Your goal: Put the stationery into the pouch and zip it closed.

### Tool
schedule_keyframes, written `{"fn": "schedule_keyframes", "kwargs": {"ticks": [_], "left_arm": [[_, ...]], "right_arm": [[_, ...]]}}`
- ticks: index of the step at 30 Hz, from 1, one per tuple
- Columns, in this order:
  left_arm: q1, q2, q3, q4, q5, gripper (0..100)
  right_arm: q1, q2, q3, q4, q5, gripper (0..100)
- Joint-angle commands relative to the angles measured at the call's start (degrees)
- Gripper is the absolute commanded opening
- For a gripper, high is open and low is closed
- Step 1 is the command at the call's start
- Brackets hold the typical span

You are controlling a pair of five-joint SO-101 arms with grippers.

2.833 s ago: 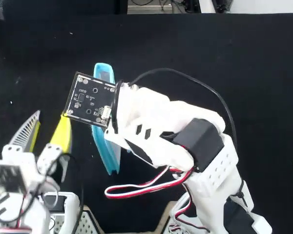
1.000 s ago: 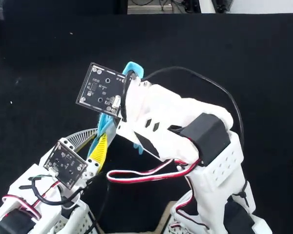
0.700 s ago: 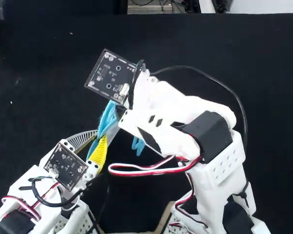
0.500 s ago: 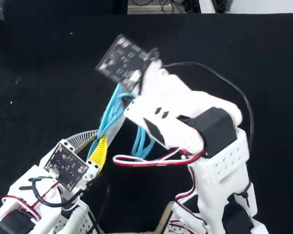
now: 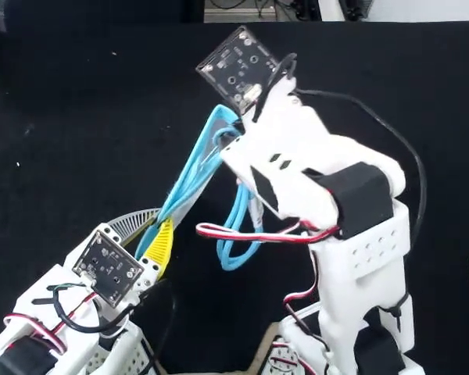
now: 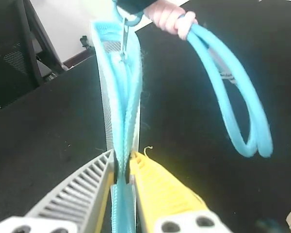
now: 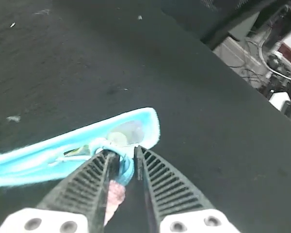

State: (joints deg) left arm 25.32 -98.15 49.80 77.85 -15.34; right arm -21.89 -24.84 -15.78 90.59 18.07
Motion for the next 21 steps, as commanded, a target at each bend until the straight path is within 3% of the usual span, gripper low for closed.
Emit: {"fn": "schedule_keyframes", "kwargs": {"ticks": [1, 7, 21], "left_arm": [[-0.22, 0.7, -0.84, 0.88, -0.09, 3], [-0.22, 0.7, -0.84, 0.88, -0.09, 3], [-0.22, 0.7, -0.84, 0.7, -0.09, 3]], "right_arm": [[6.51, 0.04, 2.77, -6.77, -0.09, 1.0], [11.08, -0.4, 10.51, -15.38, 0.0, 1.0], [15.65, 0.13, 10.95, -24.97, -0.35, 1.0]]}}
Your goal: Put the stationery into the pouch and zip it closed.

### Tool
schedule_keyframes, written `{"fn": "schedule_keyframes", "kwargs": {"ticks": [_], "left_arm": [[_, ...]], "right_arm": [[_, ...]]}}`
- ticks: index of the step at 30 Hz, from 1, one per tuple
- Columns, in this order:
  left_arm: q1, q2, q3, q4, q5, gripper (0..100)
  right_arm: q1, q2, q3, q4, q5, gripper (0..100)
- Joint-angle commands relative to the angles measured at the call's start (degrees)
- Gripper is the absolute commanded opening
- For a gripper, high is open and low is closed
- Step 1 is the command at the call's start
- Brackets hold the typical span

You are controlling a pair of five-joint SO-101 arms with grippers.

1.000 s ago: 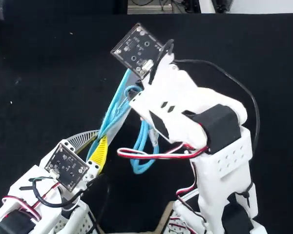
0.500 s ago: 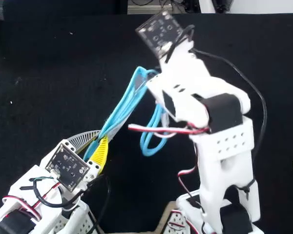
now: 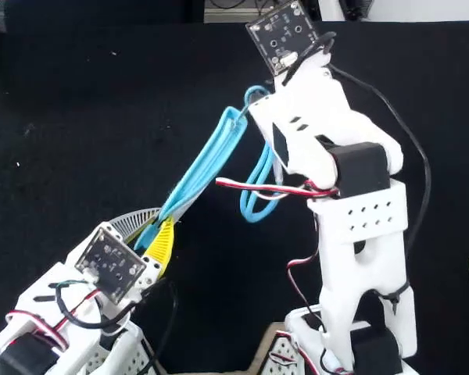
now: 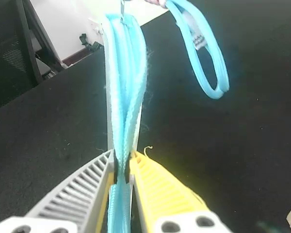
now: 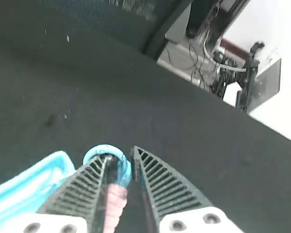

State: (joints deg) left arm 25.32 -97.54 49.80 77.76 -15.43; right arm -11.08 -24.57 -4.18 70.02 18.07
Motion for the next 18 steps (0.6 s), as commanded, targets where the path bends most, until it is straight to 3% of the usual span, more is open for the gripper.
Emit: {"fn": "schedule_keyframes", "kwargs": {"ticks": [1, 12, 18], "left_arm": [[-0.22, 0.09, -0.84, 0.7, 0.0, 3], [0.22, 0.09, -0.84, -0.18, 0.09, 3], [-0.22, 0.0, -0.92, -0.7, 0.18, 4]], "right_arm": [[4.66, -0.13, -0.66, -4.4, -0.35, 1.1], [3.16, -0.84, 4.53, -3.16, -0.44, 1.1], [-3.43, -3.03, 4.44, -1.14, -0.44, 1.1]]}}
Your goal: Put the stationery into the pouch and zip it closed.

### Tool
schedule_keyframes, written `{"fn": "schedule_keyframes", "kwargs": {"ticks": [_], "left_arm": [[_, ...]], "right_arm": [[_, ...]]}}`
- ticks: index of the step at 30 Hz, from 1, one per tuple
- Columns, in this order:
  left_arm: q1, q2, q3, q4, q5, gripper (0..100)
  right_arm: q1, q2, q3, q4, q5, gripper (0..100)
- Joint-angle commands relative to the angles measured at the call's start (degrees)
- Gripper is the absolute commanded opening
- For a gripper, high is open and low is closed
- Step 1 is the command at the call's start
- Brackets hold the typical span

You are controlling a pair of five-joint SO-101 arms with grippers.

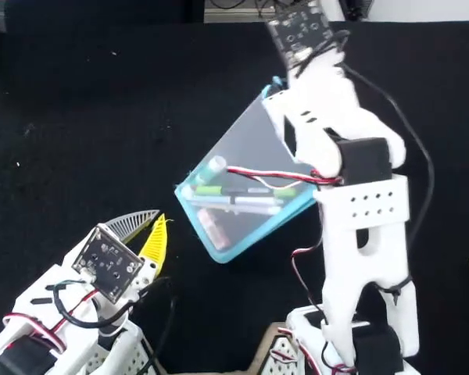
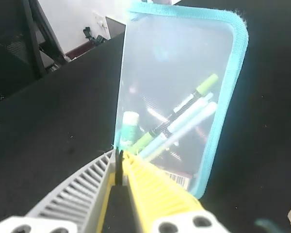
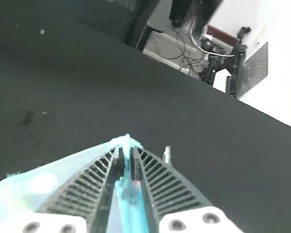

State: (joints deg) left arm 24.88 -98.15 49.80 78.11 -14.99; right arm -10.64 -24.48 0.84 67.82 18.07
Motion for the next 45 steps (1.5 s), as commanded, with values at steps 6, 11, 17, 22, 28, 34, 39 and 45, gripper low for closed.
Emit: {"fn": "schedule_keyframes", "kwargs": {"ticks": [6, 11, 17, 22, 28, 34, 39, 45], "left_arm": [[0.22, 0.62, -0.92, -1.05, 0.0, 12], [0.22, 0.62, -0.75, -1.05, 0.0, 12], [0.22, 0.62, -0.48, -1.05, 0.0, 12], [0.22, 0.62, -0.57, -1.05, -0.18, 12], [0.22, 0.62, -0.66, -1.05, -0.26, 12], [0.22, 0.62, -0.84, -0.88, -0.35, 12], [0.22, 0.62, -0.84, -0.97, -0.35, 12], [0.22, 0.62, -0.31, -1.05, -0.35, 12]], "right_arm": [[-13.98, -9.1, -0.57, 4.04, -0.26, 1.1], [-19.6, -12.79, -0.57, 7.21, -0.09, 1.1], [-20.48, -14.81, -0.57, 7.74, -0.09, 1.1], [-20.48, -16.13, -0.57, 7.74, -0.09, 1.1], [-20.48, -16.75, -0.57, 7.21, -0.09, 1.1], [-20.57, -16.66, -0.31, 2.46, -0.44, 1.1], [-20.57, -16.75, 0.84, 3.34, -0.44, 1.2], [-24.62, -16.75, 5.67, 3.69, -0.44, 1.3]]}}
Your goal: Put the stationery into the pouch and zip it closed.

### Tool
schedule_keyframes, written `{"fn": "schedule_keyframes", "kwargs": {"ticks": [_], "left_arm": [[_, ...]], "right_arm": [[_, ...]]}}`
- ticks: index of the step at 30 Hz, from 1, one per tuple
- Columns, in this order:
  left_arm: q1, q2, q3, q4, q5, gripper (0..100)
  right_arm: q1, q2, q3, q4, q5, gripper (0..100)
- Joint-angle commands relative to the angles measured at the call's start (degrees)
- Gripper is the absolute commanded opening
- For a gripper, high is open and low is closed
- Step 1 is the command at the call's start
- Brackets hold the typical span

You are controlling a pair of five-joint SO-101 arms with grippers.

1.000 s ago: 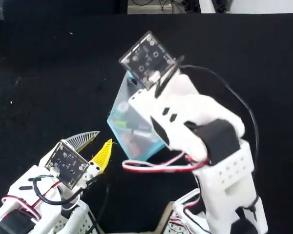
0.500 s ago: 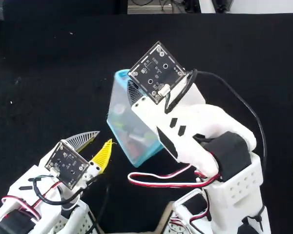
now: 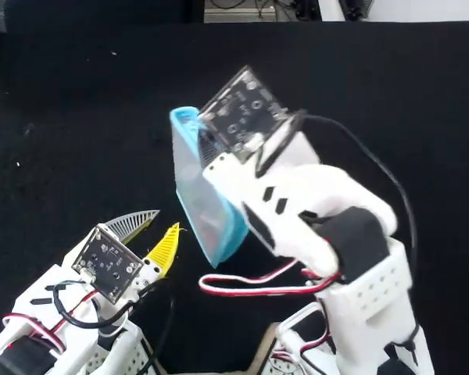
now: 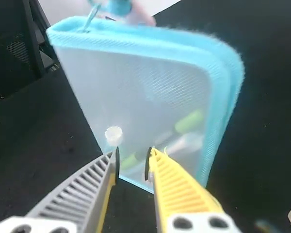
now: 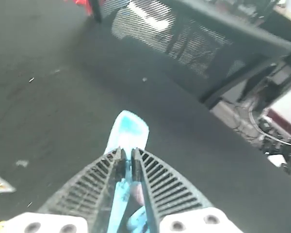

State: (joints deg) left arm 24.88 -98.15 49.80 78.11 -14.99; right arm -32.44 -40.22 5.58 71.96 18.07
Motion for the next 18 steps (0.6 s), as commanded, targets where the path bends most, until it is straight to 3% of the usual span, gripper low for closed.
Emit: {"fn": "schedule_keyframes", "kwargs": {"ticks": [1, 8, 14, 18], "left_arm": [[0.22, 0.62, -0.31, -1.05, -0.26, 12], [0.22, 0.62, -0.22, -0.97, 0.0, 12], [-0.57, 0.7, 2.86, -4.22, -0.09, 12], [-7.34, 0.7, 5.58, -8.26, 0.0, 12]], "right_arm": [[-4.22, -1.01, 1.19, -0.44, -0.44, 1.6], [-6.24, -1.01, 1.27, -0.44, -0.44, 18.8], [-6.15, -2.77, -2.86, 1.05, -0.44, 19.7], [-6.15, -6.11, -7.69, 5.89, -0.53, 19.7]]}}
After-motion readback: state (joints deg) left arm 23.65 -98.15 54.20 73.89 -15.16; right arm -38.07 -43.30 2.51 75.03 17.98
